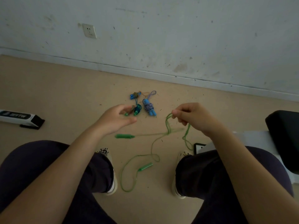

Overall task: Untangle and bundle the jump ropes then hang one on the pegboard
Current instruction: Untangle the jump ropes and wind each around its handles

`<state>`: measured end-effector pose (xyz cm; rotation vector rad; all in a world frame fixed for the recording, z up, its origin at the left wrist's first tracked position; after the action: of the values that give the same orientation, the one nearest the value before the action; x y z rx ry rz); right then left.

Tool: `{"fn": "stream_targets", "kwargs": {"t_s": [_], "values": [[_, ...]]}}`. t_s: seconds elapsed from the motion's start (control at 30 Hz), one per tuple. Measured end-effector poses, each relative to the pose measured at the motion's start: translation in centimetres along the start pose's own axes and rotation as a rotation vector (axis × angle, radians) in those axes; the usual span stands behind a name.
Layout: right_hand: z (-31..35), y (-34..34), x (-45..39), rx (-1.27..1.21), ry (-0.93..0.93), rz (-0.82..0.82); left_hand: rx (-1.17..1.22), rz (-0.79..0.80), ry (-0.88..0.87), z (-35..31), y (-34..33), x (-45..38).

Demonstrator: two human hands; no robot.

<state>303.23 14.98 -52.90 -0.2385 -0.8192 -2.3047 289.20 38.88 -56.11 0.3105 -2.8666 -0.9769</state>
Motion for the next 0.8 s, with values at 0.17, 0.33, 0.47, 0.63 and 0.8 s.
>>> {"fn": "stream_targets", "kwargs": {"t_s": [0.17,0.33,0.47,0.63,0.8], "values": [[2.1,-3.5,0.7,-0.1,0.076,0.274,0.445,0.324,-0.165,-3.5,-4.1,0.3],[1.4,-0.5,-0.6,-0.223,0.012,-0.118,0.384,0.195,-0.102,-2.6,-1.6,-0.4],[-0.6,1.3,-1.3,-0.198,-0.054,-0.313,0.246,0.091,-0.03,-0.6,1.0,-0.5],[-1.6,3.7,-1.8,-0.209,-0.11,-0.685,0.202,0.279,-0.009,-0.7,0.8,0.1],[-0.1,0.0,-1.6,-0.063,0.075,-0.409,0.381,0.227,-0.096,-2.4,-0.8,0.1]]}}
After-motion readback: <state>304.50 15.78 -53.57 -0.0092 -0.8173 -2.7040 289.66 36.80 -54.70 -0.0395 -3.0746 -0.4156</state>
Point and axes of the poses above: each hand's wrist, its own x-axis away from the middle knuckle, its own y-axis out of the back of the hand, z = x × y, the point moved 3 cm from there along -x, towards the middle knuckle, and after that the axes turned 14 degrees about -y, right-handed, at the moved point
